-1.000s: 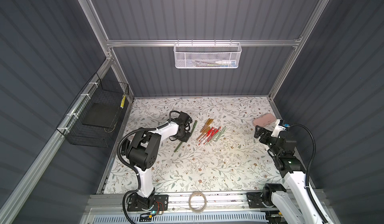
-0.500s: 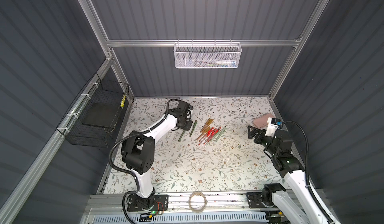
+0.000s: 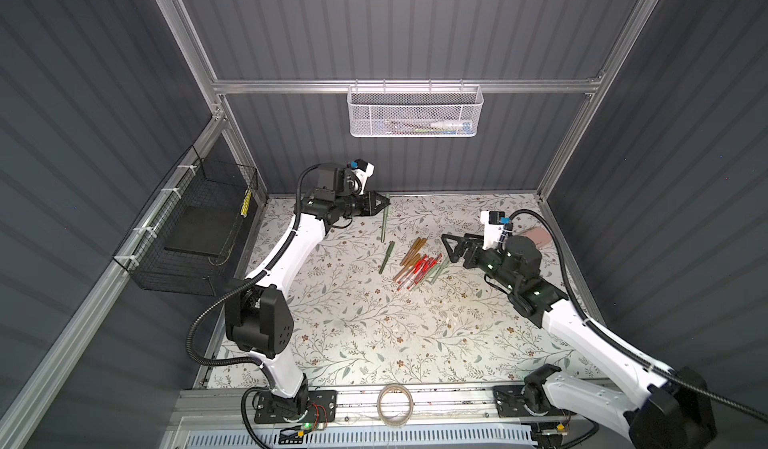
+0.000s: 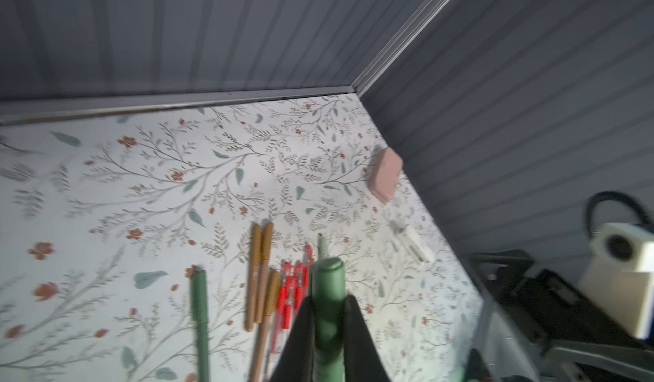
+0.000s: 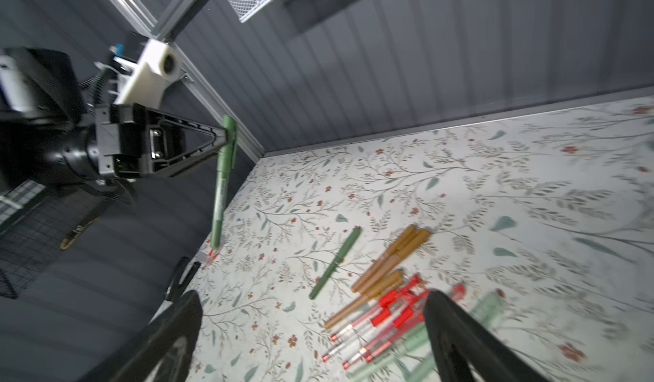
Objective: Remove pen caps from pens
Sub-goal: Open the pen cap on the pen.
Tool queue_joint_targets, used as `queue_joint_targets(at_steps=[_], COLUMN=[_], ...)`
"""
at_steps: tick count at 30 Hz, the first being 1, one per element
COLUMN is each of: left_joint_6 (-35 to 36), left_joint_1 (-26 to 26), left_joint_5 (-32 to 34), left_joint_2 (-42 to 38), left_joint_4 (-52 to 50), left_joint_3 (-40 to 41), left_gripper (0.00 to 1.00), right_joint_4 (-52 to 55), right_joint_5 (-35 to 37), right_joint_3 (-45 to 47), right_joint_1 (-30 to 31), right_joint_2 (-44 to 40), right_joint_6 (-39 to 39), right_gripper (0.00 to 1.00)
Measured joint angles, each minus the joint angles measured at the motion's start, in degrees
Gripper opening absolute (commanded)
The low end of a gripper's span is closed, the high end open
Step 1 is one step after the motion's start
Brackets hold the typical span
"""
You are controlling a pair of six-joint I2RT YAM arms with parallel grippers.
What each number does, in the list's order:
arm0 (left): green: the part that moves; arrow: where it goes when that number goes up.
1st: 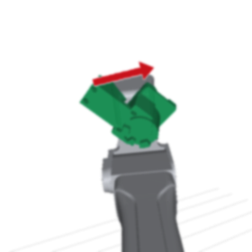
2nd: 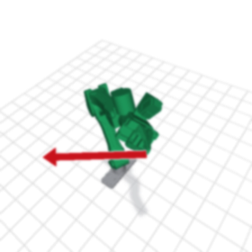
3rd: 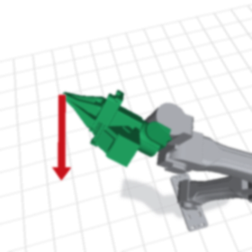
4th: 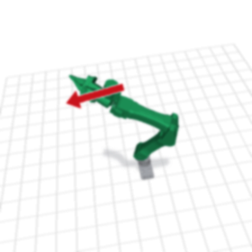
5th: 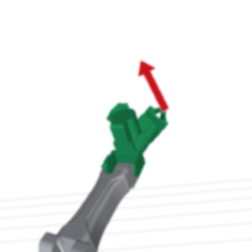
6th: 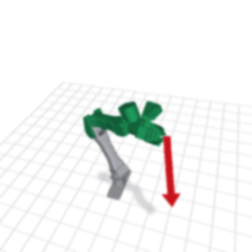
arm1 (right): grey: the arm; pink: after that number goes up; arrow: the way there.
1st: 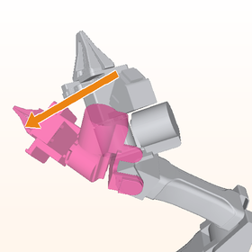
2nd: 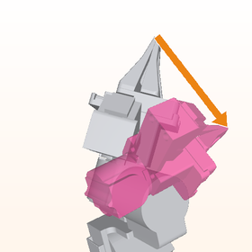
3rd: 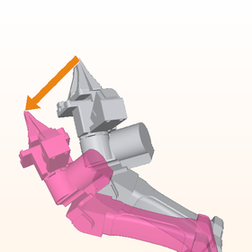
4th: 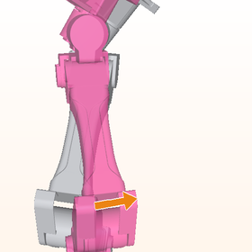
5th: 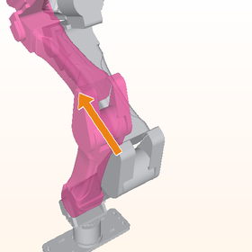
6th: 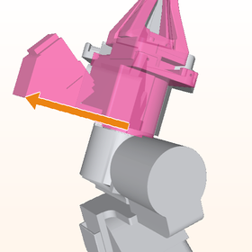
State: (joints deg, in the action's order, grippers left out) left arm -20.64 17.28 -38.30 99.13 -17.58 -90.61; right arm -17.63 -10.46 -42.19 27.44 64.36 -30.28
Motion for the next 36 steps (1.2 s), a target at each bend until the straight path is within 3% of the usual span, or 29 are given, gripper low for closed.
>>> queue_joint_targets(at_steps=[6,13,20,36], left_joint_6=[-14.7,-27.5,-31.1,-32.6], left_joint_1=[-1.4,-1.6,-1.7,-1.9], left_joint_5=[-14.2,-20.5,-22.1,-22.7], left_joint_2=[-1.1,-1.4,-1.9,-2.1], left_joint_4=[18.9,39.6,47.4,51.2], left_joint_3=[13.8,19.9,20.2,22.1], left_gripper=[0.05,0.05,0.05,0.04], right_joint_4=[-10.5,-17.6,-20.3,-22.4], right_joint_5=[-6.7,-12.7,-16.5,-20.5], right_joint_3=[-3.4,-8.6,-11.6,-15.4], right_joint_1=[3.6,6.9,8.2,8.2], right_joint_2=[11.5,19.6,25.3,29.7], right_joint_6=[-6.3,-10.7,-13.1,-15.4], right_gripper=[0.9,0.74,0.58,0.25])
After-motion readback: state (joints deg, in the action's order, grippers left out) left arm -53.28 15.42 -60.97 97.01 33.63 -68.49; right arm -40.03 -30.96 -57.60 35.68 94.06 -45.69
